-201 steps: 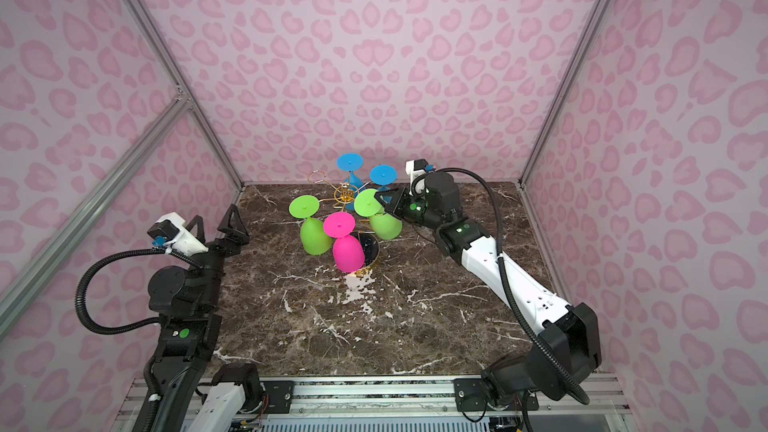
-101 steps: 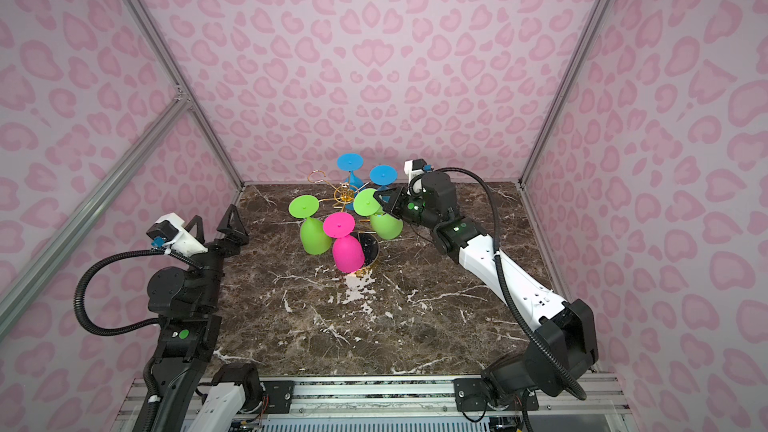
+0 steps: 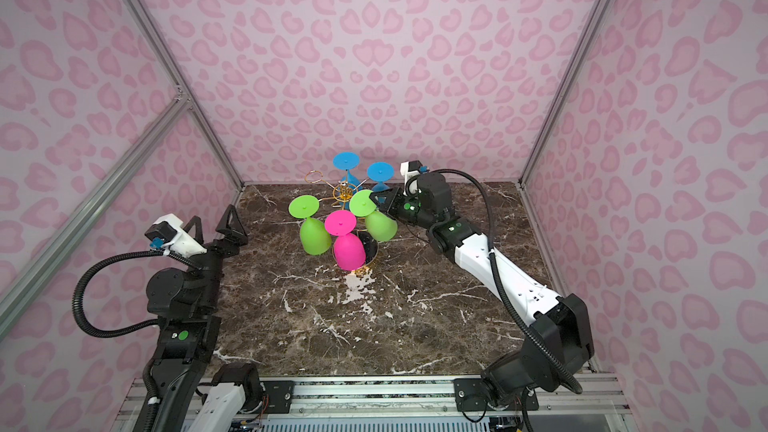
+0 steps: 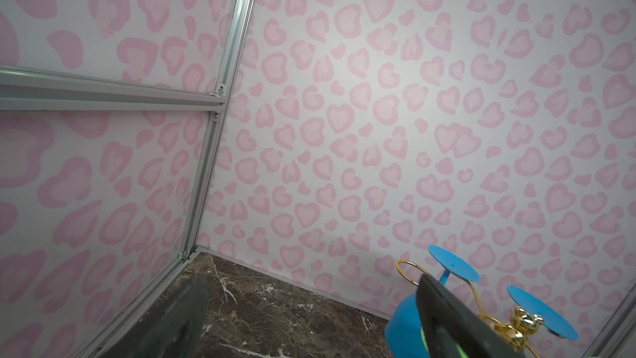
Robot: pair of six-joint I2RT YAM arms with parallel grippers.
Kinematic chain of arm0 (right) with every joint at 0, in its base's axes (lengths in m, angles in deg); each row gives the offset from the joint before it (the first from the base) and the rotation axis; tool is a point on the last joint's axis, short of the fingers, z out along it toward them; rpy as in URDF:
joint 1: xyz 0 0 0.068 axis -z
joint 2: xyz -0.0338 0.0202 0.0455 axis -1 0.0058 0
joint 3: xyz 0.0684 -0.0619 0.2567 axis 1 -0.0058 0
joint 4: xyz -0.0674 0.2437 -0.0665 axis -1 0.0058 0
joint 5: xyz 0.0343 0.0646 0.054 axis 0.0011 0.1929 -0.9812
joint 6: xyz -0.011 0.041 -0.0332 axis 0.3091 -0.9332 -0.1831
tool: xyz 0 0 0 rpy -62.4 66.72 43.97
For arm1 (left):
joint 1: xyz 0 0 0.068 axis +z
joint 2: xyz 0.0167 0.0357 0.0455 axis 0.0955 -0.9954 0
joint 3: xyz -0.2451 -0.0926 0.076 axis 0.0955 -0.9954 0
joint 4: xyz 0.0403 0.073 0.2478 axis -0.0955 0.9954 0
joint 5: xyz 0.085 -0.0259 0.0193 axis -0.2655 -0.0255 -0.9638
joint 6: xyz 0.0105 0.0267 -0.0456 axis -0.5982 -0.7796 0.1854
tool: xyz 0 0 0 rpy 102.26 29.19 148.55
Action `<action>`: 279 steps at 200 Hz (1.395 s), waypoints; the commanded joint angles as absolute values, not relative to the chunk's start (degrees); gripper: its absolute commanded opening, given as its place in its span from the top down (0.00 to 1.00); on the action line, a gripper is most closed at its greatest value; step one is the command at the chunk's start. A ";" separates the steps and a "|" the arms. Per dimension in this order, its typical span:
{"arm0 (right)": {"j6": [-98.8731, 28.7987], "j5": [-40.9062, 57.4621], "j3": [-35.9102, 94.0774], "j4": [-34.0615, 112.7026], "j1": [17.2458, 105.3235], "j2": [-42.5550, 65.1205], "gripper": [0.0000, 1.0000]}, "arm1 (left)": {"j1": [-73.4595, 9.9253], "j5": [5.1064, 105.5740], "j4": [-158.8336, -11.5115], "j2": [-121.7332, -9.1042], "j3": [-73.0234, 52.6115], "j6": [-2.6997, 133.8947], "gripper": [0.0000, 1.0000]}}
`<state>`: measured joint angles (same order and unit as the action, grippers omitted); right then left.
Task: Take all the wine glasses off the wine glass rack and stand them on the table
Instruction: 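Slide the green glass off its rack hook with the right gripper, then pull the glass clear with the right gripper while the left arm rises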
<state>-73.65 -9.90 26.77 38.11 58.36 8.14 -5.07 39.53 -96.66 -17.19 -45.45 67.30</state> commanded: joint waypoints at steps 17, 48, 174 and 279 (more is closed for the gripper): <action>-72.09 -10.44 26.21 37.35 58.25 7.07 1.00 | -5.01 39.46 -96.86 -17.20 -45.64 67.73 0.04; -72.18 -10.42 25.13 37.60 58.20 6.06 1.00 | -5.00 39.38 -96.86 -17.29 -45.67 67.76 0.04; -72.36 -9.68 16.43 37.93 58.20 -2.03 1.00 | -5.03 39.15 -96.75 -17.25 -45.64 67.96 0.04; -70.67 -4.26 4.56 45.54 67.88 -21.84 1.00 | -4.99 40.25 -95.10 -17.88 -44.32 71.27 0.04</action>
